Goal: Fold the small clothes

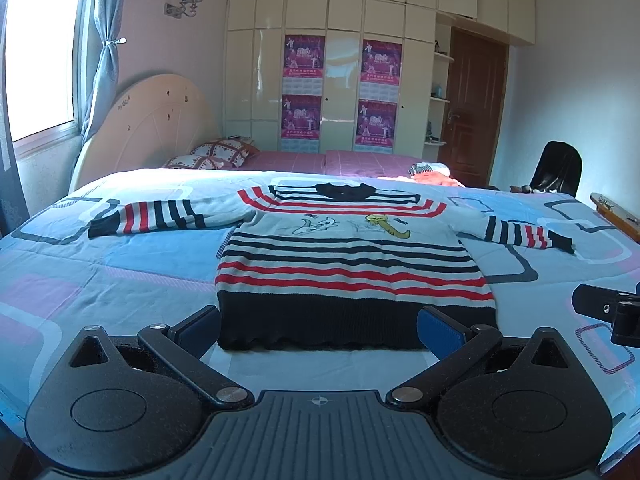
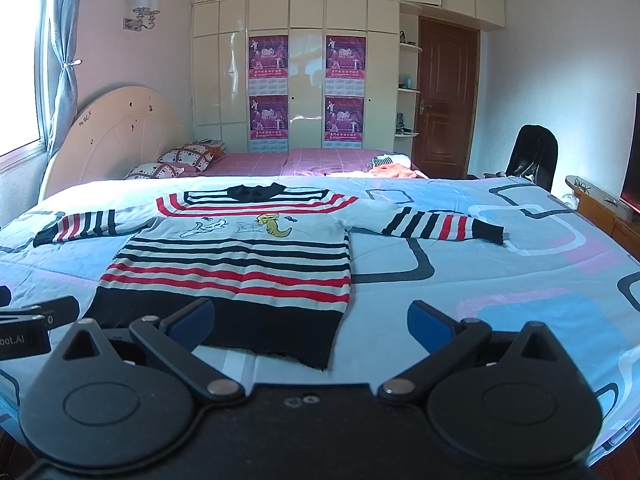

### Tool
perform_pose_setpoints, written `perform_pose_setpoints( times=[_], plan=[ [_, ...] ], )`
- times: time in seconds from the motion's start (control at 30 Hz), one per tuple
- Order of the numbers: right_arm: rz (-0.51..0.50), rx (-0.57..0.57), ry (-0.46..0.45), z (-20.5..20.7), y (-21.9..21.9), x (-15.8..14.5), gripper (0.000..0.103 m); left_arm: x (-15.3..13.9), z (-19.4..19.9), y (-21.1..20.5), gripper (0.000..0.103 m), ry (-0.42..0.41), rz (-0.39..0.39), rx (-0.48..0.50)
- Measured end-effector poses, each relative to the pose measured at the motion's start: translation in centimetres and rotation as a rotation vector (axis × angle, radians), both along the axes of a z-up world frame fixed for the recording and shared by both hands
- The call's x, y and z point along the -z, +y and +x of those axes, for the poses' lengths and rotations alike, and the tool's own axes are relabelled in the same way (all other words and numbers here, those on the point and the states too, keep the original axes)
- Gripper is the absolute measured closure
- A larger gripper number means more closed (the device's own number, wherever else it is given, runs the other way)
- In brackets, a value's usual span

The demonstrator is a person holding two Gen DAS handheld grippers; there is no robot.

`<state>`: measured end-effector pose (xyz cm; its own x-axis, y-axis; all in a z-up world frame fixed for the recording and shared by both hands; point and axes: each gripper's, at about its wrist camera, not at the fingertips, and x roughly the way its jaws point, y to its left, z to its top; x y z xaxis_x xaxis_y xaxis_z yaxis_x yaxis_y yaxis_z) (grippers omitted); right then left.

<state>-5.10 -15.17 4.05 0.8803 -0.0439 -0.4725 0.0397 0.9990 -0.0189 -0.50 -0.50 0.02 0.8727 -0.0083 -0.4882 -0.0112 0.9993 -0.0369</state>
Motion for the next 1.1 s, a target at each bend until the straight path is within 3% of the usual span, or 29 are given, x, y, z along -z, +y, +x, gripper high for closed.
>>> perform_pose_setpoints(
  times=[0.3,0.47,0.53,0.67,0.8,0.87,1.0,1.1],
  plan=[
    [0.046,0.028,-0.018,0.5,-0.4,-0.1,0.001,-0.1,1.3,0.7,0.000,0.009,-0.037,0.011],
    [0.079,0.075,-0.049,2.1,-2.1,0.2,0.012,0.6,4.9,1.8,0.000,0.044,-0.099,0.005],
    [0.090,0.095,-0.063,3.2,-2.9,0.2,0.019,0.5,6.5,1.8,0.000,0.023,-0.102,0.005],
    [0.124,0.140,-0.087,6.8,-5.0,0.0,0.037,0.1,11.2,0.5,0.000,0.006,-0.067,0.037],
    [0.156,0.206,-0.100,11.4,-7.7,-0.3,0.047,0.1,16.8,-0.9,0.000,-0.020,-0.075,0.060],
    [0.165,0.248,-0.106,13.8,-9.4,-0.2,0.058,0.3,20.1,-1.7,0.000,-0.016,-0.093,0.069],
    [0.227,0.337,-0.115,18.2,-14.6,0.5,0.058,1.3,25.9,-3.8,0.000,0.029,-0.113,0.068],
    [0.341,0.402,-0.088,21.7,-20.1,2.4,0.057,2.9,29.1,-5.8,0.000,0.076,-0.110,0.058]
  ],
)
